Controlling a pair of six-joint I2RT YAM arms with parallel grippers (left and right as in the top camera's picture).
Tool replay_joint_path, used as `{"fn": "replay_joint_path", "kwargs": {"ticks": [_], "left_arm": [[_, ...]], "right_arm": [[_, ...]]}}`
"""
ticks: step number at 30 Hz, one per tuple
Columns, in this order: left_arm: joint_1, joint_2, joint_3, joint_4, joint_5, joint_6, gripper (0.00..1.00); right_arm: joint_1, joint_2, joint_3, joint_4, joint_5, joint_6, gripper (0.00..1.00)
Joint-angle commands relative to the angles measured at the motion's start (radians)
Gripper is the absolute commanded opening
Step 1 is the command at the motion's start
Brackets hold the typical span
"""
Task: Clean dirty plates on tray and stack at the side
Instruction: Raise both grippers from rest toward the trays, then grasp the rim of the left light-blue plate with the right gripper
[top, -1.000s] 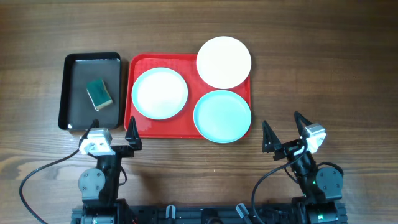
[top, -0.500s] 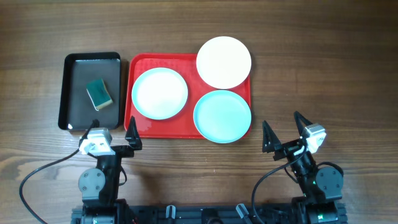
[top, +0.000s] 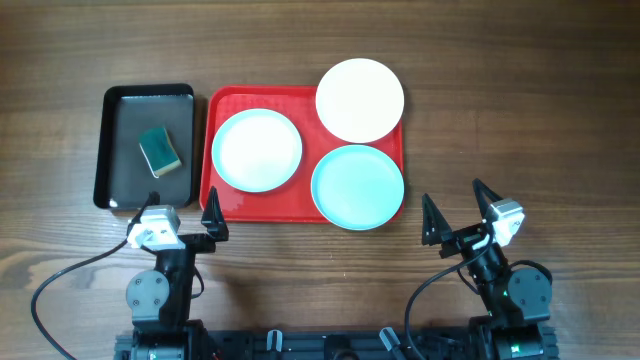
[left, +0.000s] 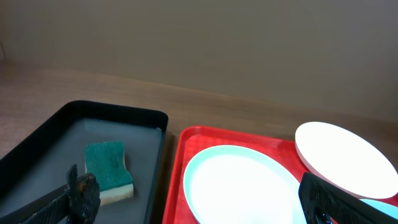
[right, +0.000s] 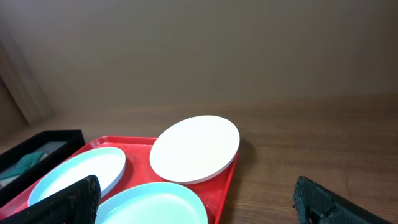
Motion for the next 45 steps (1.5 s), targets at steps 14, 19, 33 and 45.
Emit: {"fn": "replay_joint_path", "kwargs": {"ticks": [14, 19, 33, 45], "left_arm": [[0.005, 0.0, 0.005, 0.014, 0.016, -0.026, 1.0], [0.005, 0.022, 0.084, -0.008, 0.015, -0.04, 1.0], [0.005, 0.487, 0.57, -0.278, 0.095, -0.108, 1.0], [0.005, 1.178, 1.349, -0.97, 0.192, -0.108, 1.0]], "right_arm": [[0.004, 0.056, 0.021, 0.004, -0.071, 0.138, 1.0], [0.004, 0.154, 0.106, 0.002, -0.08, 0.137, 1.0], [0.004, 0.616, 0.662, -0.247, -0.131, 0.085, 1.0], [0.004, 1.016, 1.11, -0.709, -0.134, -0.052, 1.0]]}}
